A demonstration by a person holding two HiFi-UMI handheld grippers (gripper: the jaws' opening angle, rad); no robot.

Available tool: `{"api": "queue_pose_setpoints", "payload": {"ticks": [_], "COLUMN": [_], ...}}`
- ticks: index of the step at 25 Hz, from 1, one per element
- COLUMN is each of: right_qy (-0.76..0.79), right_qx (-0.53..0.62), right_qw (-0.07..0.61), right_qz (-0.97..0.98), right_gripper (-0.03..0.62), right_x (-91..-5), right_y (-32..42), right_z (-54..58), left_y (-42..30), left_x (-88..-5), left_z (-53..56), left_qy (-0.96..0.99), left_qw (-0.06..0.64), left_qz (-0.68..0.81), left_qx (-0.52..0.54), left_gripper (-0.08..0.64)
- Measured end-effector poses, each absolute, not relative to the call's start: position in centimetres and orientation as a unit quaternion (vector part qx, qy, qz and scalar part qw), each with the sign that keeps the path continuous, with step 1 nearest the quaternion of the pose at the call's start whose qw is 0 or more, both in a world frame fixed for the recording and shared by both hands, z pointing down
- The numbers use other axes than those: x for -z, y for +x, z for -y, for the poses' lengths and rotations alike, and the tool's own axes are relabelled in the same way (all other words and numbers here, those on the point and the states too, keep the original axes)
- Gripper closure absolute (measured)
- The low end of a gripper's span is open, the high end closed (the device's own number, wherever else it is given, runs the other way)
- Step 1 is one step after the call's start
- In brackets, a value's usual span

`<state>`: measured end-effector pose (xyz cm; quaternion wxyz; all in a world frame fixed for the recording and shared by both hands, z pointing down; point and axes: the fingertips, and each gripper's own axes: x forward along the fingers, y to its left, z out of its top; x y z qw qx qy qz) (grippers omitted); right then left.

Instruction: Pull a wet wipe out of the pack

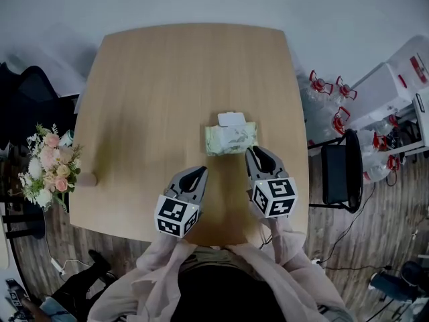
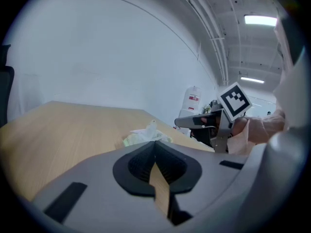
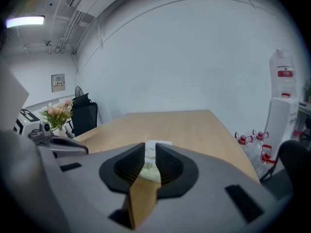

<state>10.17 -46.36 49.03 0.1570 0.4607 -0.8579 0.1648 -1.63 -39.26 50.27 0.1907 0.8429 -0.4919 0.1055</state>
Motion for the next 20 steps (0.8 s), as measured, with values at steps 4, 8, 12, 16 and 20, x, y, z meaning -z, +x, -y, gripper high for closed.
{"api": "queue_pose_setpoints", "payload": {"ticks": [4,8,12,16,20], "right_qy": [0.447,0.43,0.419,0.403,0.396], "right_qx": [-0.163,-0.166,-0.165,-0.142,-0.136], "right_qw": [0.174,0.191,0.21,0.239,0.245], "right_qz": [0.862,0.866,0.868,0.872,0.874], "right_gripper": [0.494,0.462,0.446,0.437,0.436], "right_x": [-50.5,-52.0,-53.5,-54.4,-54.9], "right_y": [9.6,8.7,8.2,7.5,6.8], "right_z": [47.7,49.0,50.1,50.9,51.4], "left_y": [-1.5,-1.7,-1.9,-2.2,-2.5], "left_x": [-51.0,-51.7,-52.6,-53.3,-53.7], "left_z": [40.1,41.0,41.5,41.8,42.0], "left_qy": [0.838,0.832,0.826,0.819,0.814], "left_qw": [0.202,0.209,0.213,0.219,0.227], "left_qz": [0.495,0.502,0.508,0.514,0.52], "left_qx": [-0.11,-0.113,-0.123,-0.129,-0.129], "left_gripper": [0.549,0.549,0.549,0.549,0.549]}}
